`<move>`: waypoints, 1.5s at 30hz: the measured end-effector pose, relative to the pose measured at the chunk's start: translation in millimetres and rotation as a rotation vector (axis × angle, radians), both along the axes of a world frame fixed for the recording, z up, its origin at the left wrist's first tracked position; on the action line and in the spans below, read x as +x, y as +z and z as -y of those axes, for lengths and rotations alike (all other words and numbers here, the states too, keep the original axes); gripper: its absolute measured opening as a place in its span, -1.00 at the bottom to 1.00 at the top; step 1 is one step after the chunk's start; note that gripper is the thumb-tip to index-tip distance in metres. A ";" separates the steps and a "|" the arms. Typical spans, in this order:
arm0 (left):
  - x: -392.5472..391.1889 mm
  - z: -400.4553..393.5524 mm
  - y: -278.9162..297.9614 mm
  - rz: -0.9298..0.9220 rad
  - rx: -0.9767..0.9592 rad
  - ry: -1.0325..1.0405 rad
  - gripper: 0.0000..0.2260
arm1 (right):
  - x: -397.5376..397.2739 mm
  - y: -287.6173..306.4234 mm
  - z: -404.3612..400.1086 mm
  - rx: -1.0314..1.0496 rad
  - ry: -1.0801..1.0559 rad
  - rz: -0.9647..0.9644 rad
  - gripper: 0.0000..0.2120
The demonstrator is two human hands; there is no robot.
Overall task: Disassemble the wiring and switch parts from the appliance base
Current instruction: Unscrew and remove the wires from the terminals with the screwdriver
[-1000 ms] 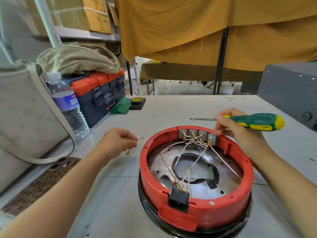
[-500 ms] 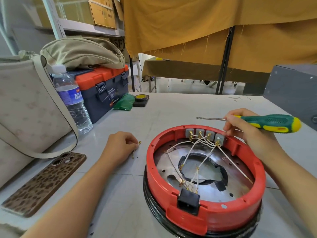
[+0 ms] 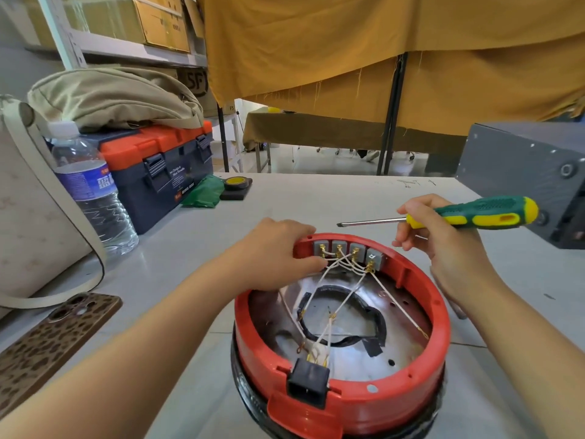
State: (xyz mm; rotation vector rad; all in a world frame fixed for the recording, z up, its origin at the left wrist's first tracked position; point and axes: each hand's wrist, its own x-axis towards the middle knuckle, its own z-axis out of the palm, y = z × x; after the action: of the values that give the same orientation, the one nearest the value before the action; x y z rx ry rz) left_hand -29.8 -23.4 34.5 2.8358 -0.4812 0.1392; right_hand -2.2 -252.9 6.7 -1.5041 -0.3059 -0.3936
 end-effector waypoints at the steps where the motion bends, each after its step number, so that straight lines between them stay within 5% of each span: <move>1: 0.1 6.5 -0.2 -0.030 0.037 -0.020 -0.51 | 1.1 0.5 1.1 0.016 -0.012 0.002 -0.83; 9: 10.5 20.8 -8.8 -0.134 0.119 -0.059 -0.21 | 3.5 12.8 13.3 0.103 -0.137 0.061 -0.72; 19: 26.1 39.3 -10.2 -0.197 0.109 -0.072 -0.18 | 6.2 21.6 27.7 0.169 -0.233 0.080 -0.86; 32: 27.8 39.3 -23.3 -0.066 -0.054 -0.194 -0.31 | 0.0 28.6 27.6 0.117 -0.179 0.153 -0.77; 45: 25.4 37.7 -21.7 0.043 -0.272 -0.315 -0.89 | -5.2 32.3 23.7 0.062 -0.220 0.155 -0.69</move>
State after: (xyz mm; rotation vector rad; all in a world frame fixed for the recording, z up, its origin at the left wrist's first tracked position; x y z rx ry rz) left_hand -4.4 -61.1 12.8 2.4620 -0.8413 0.1889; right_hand -7.4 -276.6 39.0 -1.4538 -0.2482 -0.6917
